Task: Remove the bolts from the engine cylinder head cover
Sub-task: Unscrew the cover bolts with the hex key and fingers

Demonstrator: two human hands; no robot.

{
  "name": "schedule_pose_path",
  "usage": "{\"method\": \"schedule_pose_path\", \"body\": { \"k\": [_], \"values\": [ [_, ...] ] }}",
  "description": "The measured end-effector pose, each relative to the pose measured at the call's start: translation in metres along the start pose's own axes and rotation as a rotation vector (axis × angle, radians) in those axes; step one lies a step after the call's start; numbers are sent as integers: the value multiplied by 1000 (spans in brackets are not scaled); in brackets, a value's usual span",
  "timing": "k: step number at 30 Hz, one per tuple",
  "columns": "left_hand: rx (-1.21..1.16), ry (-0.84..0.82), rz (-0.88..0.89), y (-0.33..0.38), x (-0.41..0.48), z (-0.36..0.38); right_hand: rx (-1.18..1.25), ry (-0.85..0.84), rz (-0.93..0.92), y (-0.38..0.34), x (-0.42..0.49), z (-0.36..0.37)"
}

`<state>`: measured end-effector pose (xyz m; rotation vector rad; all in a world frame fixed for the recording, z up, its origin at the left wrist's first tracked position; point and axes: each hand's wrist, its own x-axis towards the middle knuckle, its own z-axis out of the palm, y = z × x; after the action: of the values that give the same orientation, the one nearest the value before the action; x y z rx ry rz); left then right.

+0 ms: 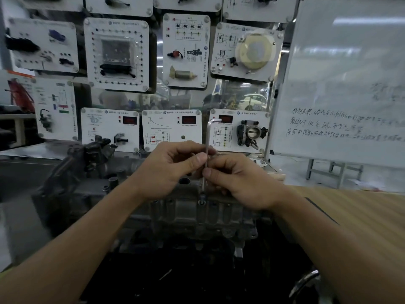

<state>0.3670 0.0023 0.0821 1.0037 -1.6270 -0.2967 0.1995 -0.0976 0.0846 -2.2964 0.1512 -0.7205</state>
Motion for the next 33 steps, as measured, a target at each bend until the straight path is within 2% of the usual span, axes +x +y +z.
{"method": "schedule_pose_path", "body": {
  "k": [2,7,9,14,19,24,33],
  "values": [
    [107,-4,-16,3,0,0,2,21,45,0,-1,-3],
    [573,-27,12,9,-9,9,-46,117,76,-2,-11,-11],
    [634,-35,14,11,-12,17,-119,143,82,-3,-22,-21],
    [396,-12,-42,23,-4,41,-227,154,161,7,-53,-42],
    [193,-30,-106,31,20,66,-326,197,75,12,-67,-37],
    [93,-111,-111,26,24,76,-337,217,25,14,-64,-32],
    [85,-44,-44,18,28,77,-322,173,64,14,-63,-38]
  ]
}}
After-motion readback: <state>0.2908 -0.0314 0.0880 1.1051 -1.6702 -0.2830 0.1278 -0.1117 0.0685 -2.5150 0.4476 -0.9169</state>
